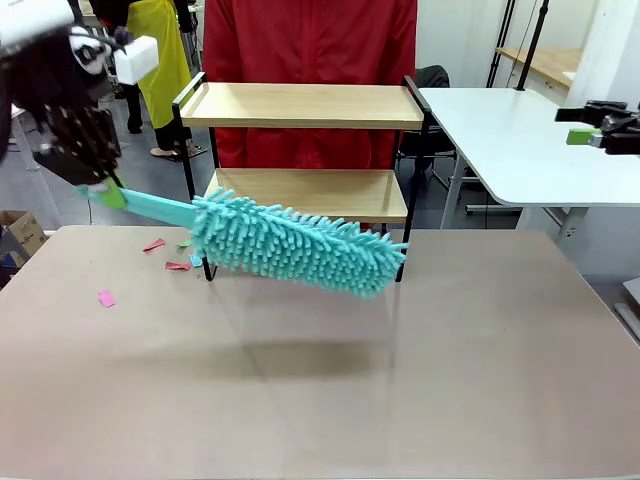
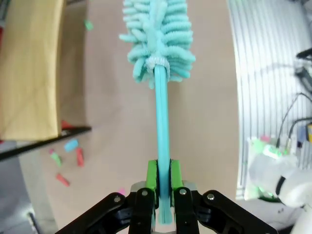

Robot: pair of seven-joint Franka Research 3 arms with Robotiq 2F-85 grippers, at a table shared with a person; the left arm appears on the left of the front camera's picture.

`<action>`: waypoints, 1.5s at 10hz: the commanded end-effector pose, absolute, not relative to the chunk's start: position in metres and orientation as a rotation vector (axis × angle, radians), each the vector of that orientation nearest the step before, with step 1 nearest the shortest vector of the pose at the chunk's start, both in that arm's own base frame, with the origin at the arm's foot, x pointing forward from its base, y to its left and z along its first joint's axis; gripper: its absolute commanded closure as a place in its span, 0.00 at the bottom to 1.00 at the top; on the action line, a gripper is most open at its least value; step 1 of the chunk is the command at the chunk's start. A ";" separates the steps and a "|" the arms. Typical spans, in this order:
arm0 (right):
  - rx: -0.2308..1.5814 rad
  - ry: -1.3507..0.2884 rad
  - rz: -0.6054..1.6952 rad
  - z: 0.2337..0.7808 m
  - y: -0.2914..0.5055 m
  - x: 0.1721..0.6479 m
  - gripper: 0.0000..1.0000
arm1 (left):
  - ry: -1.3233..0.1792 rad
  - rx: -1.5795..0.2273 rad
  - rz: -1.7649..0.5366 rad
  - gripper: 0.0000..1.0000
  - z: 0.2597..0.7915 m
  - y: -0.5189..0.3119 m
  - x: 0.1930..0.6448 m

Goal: Clean the shelf.
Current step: Hand the Duster back to the human.

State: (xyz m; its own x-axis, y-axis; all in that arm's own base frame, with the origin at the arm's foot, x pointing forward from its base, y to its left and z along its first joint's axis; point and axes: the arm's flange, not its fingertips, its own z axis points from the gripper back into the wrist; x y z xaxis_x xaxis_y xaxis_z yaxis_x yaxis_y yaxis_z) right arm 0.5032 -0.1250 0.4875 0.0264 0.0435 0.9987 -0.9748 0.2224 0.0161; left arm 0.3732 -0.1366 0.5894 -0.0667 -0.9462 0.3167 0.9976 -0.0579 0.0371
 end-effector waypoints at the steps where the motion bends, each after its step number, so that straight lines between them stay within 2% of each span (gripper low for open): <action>1: 1.141 -1.260 0.997 0.490 -0.101 0.503 0.00 | -0.431 -0.383 -1.714 0.87 0.561 -0.138 0.377; 3: 1.295 -1.205 1.005 0.487 -0.075 0.501 0.00 | -0.555 -0.444 -1.699 0.87 0.530 -0.134 0.381; 4: 1.316 -1.196 1.014 0.482 -0.061 0.497 0.00 | -0.591 -0.466 -1.661 0.87 0.519 -0.136 0.381; 6: 1.390 -1.194 1.011 0.470 -0.036 0.488 0.00 | -0.595 -0.483 -1.615 0.87 0.500 -0.144 0.378; 7: 1.310 -1.187 1.055 0.474 -0.055 0.496 0.00 | -0.584 -0.441 -1.626 0.87 0.497 -0.146 0.376; 10: 1.341 -1.178 1.048 0.466 -0.046 0.493 0.00 | -0.554 -0.470 -1.620 0.87 0.506 -0.140 0.381; 12: 1.108 -1.218 1.072 0.467 -0.018 0.446 0.00 | -0.554 -0.470 -1.620 0.87 0.506 -0.140 0.381; 15: 0.990 -1.213 1.066 0.460 0.027 0.411 0.00 | -0.554 -0.470 -1.620 0.87 0.506 -0.140 0.381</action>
State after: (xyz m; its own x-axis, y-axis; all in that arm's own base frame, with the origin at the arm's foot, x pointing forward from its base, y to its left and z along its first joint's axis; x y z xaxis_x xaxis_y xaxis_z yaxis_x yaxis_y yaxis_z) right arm 0.4238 0.0068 0.4569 0.0524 0.0822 0.9952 -0.9829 0.1804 0.0369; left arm 0.3801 -0.1404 0.5028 -0.1109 -0.8016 0.5876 0.9936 -0.0772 0.0822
